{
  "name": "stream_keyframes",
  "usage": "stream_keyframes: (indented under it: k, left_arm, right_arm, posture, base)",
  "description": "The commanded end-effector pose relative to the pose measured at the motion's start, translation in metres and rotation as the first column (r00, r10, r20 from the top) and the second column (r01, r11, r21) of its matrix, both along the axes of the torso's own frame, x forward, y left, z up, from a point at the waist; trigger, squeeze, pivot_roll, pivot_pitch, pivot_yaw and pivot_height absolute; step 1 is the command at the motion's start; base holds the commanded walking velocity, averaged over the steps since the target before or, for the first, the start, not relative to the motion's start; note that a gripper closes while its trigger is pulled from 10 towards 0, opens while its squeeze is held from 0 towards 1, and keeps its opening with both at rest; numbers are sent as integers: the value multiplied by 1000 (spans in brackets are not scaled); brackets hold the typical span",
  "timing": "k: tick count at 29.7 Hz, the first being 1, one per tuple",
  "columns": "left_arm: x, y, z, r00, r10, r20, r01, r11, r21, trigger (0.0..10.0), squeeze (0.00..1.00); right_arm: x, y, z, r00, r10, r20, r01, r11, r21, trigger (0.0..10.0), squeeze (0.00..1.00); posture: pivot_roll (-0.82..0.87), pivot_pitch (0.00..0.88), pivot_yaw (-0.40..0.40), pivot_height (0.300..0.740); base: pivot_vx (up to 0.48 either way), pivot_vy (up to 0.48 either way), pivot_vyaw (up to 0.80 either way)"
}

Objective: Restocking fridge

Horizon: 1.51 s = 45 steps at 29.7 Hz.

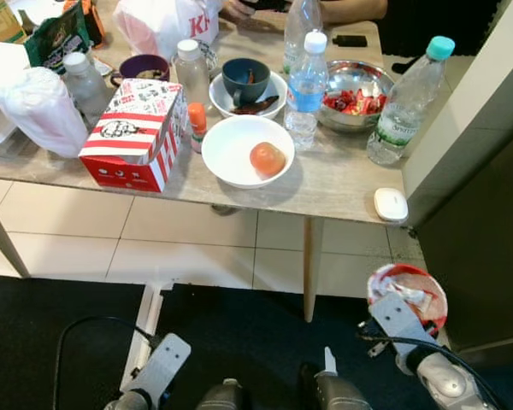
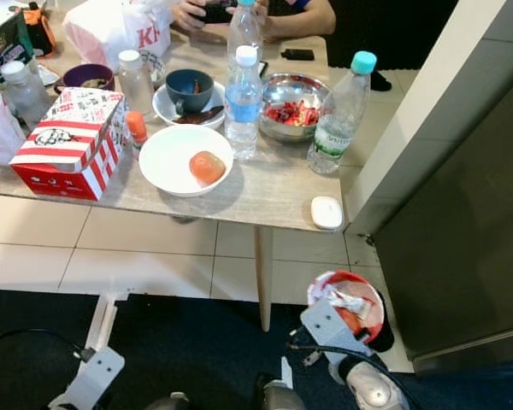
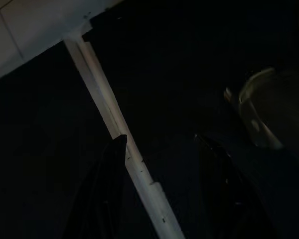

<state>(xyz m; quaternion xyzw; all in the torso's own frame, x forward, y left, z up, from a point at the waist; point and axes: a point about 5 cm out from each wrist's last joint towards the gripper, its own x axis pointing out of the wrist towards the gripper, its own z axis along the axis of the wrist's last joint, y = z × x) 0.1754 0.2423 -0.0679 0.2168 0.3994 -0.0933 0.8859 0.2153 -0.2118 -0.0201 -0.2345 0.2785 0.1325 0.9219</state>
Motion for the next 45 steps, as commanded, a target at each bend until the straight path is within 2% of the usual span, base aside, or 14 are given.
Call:
stream_keyframes:
  k: [1, 5, 12, 16, 18, 21, 24, 27, 35, 45]
  left_arm:
    - [-12, -4, -7, 998, 38, -41, -39, 998, -38, 10000, 0]
    - [-9, -1, -5, 993, 120, -6, -120, 988, -94, 10000, 0]
    - [-5, 1, -2, 988, 157, 8, -154, 980, -129, 10000, 0]
    - [-2, 3, -1, 976, 217, 14, -212, 965, -157, 10000, 0]
    - [1, 3, 0, 968, 250, 24, -242, 953, -183, 10000, 0]
    - [12, 2, 6, 932, 359, 51, -331, 900, -283, 10000, 0]
    - [15, 2, 7, 924, 379, 53, -347, 887, -305, 10000, 0]
    - [15, 0, 7, 923, 382, 51, -349, 884, -310, 10000, 0]
    - [14, -8, 3, 947, 321, 27, -301, 912, -278, 10000, 0]
    - [17, -10, 5, 948, 314, 48, -289, 916, -278, 10000, 0]
  right_arm:
    - [-6, -6, -5, 998, -58, 6, 58, 998, 7, 10000, 0]
    - [-14, -6, -17, 988, -156, 16, 156, 987, 26, 10000, 0]
    - [-18, 1, -22, 986, -168, 21, 167, 985, 46, 10000, 0]
    - [-27, 4, -31, 978, -208, 1, 207, 977, 57, 10000, 0]
    - [-30, 4, -35, 975, -222, -11, 222, 974, 51, 10000, 0]
    - [-41, -1, -44, 958, -281, -48, 283, 959, 32, 10000, 0]
    - [-44, -2, -46, 955, -292, -52, 294, 955, 36, 10000, 0]
    - [-47, -3, -47, 956, -290, -50, 292, 956, 37, 10000, 0]
    - [-48, -2, -48, 956, -291, -45, 293, 955, 41, 10000, 0]
    - [-44, 1, -48, 960, -279, -34, 281, 958, 50, 10000, 0]
  posture:
    - [-69, 218, -34, 727]
    - [-58, 209, -26, 727]
    - [-56, 201, -17, 727]
    - [-50, 190, -17, 727]
    - [-53, 190, -18, 727]
    - [-57, 188, -21, 727]
    - [-63, 187, -24, 727]
    - [-67, 187, -26, 727]
    - [-65, 189, -18, 727]
    - [-71, 176, -22, 727]
  base:
    - [0, 0, 0]
    - [0, 0, 0]
    - [0, 0, 0]
    - [0, 0, 0]
    - [0, 0, 0]
    - [0, 0, 0]
    - [0, 0, 0]
    - [0, 0, 0]
    - [0, 0, 0]
    - [0, 0, 0]
